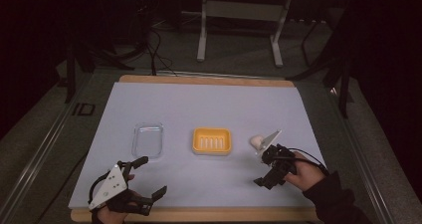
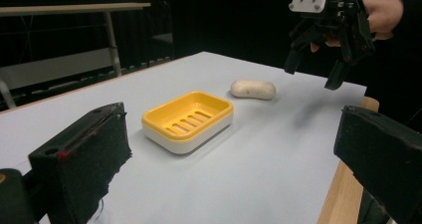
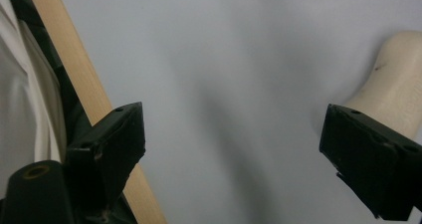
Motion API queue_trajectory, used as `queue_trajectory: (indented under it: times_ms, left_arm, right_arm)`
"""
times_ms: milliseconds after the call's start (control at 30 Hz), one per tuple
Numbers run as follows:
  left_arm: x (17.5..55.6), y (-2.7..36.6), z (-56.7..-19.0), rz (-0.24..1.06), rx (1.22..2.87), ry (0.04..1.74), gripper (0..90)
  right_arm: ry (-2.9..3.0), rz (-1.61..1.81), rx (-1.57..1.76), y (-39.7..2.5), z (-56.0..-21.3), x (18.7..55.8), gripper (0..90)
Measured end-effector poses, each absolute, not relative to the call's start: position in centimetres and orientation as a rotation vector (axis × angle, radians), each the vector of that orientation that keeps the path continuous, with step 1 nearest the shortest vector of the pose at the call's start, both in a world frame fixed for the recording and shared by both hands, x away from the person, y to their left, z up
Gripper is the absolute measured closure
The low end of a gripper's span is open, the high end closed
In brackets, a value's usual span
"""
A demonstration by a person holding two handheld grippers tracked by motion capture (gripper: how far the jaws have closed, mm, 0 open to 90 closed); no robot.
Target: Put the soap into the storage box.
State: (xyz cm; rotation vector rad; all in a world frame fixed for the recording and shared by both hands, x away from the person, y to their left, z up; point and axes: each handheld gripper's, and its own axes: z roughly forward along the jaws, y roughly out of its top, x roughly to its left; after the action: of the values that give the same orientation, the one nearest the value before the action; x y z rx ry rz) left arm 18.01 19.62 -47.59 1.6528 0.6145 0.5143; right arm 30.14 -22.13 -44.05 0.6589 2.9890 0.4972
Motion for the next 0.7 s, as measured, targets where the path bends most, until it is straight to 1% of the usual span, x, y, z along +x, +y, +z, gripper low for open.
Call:
queue_trajectory:
  times_ms: [300, 433, 700]
  left_arm:
    - [18.1, 19.6, -47.6, 0.513, 1.659, 0.614, 1.2]
    - [18.1, 19.6, -47.6, 0.515, 1.662, 0.612, 1.2]
    - [18.1, 19.5, -47.6, 0.515, 1.665, 0.615, 1.2]
  right_arm:
    - [3.052, 0.261, 0.68, -21.9, -44.9, 30.7, 11.1]
    - [3.054, 0.2, 0.727, -21.9, -45.1, 31.1, 12.9]
    - [3.126, 0.054, 0.784, -22.1, -45.7, 31.6, 12.7]
